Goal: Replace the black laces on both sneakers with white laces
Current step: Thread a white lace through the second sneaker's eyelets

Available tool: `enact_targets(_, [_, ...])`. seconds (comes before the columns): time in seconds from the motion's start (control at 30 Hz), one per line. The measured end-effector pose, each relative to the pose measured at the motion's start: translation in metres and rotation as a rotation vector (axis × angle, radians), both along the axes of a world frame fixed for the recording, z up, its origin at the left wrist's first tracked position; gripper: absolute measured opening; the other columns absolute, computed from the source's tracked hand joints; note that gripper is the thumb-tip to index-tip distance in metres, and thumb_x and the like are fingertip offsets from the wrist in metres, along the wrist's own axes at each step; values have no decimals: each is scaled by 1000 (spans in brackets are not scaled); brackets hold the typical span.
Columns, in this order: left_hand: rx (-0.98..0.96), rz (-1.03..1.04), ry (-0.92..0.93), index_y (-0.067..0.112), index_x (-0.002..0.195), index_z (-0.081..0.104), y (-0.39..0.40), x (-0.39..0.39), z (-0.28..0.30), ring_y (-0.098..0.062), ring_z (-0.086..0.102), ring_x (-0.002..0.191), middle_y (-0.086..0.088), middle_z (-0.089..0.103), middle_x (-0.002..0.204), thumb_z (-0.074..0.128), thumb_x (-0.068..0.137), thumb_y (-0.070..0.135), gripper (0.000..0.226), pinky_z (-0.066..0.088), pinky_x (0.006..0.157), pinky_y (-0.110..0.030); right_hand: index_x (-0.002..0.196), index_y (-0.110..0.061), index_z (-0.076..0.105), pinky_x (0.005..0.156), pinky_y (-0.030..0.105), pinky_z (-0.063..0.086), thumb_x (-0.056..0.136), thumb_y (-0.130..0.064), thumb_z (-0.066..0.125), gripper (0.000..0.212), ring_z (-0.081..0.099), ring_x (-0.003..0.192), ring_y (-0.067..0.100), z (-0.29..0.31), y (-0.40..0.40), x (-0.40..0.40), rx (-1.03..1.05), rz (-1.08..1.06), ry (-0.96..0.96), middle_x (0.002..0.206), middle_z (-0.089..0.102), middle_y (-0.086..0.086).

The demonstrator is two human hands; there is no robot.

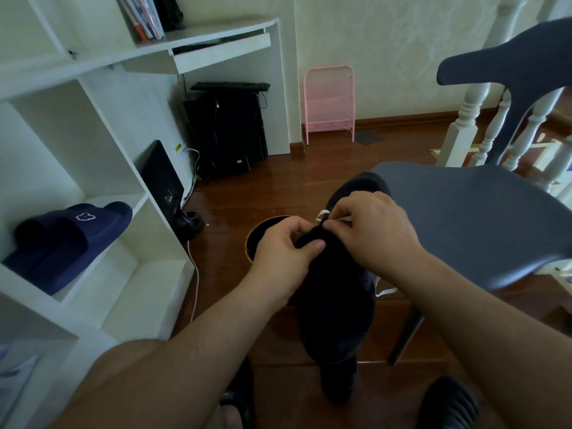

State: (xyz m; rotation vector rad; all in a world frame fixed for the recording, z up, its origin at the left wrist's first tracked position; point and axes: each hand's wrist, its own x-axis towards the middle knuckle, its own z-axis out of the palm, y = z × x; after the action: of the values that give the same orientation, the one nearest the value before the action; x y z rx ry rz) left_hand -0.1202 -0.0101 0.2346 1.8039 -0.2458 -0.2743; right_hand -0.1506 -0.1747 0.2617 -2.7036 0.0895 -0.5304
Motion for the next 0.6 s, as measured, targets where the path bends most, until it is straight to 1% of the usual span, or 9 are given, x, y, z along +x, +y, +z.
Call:
enact_targets(0.07, [31,-7,-57,27,96,73,1,-3,-1,-15,75,93,5,77,97,77,94,13,15,65,83,-45,98,-37,72,84,38,39,97,-48,64,14,51,103,14,1,1,-1,-1,-24,1,97,57,-15])
enact_targets(0.13, [30,8,-97,31,93,70,1,-5,-2,-15,75,92,5,76,96,79,93,15,18,66,80,-46,99,-39,73,85,39,35,96,-51,66,14,50,105,14,3,1,-1,5,-36,6,97,56,-16])
enact_targets(0.23, [30,94,-161,37,86,67,1,-4,-2,-17,75,86,4,74,91,80,91,19,23,65,75,-44,101,-40,74,88,41,33,93,-55,67,17,46,109,13,5,1,-1,40,-29,37,97,55,-20])
enact_targets(0.33, [21,198,-206,38,84,64,3,0,-1,-14,71,81,6,72,87,83,87,20,26,62,69,-37,106,-41,75,93,46,35,97,-50,64,17,45,113,15,6,1,-1,82,28,50,95,55,-22])
enact_targets(0.4, [10,194,-221,41,89,66,3,0,0,-8,70,85,11,72,90,83,87,19,28,61,74,-33,109,-41,74,93,47,36,100,-47,60,18,45,113,17,5,1,-2,72,40,42,97,58,-19])
enact_targets(0.47, [-19,163,-203,42,95,70,2,-1,-1,-5,71,90,17,73,93,82,89,16,29,63,82,-36,107,-41,74,92,46,34,99,-47,62,16,45,113,17,5,1,-2,72,15,22,94,61,-19])
enact_targets(0.5, [-31,151,-190,42,96,72,1,-2,-1,-6,72,93,17,74,95,81,90,16,28,64,85,-39,104,-41,74,93,46,35,98,-48,64,14,45,113,16,5,1,-2,86,-4,3,92,62,-18])
enact_targets(0.57, [-42,141,-170,42,97,72,-2,-4,-3,-10,73,96,14,75,97,80,91,18,26,64,86,-42,95,-40,70,94,46,38,93,-49,70,9,49,108,14,4,1,-3,130,-45,-48,87,62,-18])
enact_targets(0.6, [-44,139,-165,43,98,71,-3,-4,-3,-12,74,96,12,76,98,80,91,19,26,64,85,-43,90,-39,66,94,46,39,91,-49,73,12,51,105,13,4,0,-3,153,-61,-72,84,60,-19])
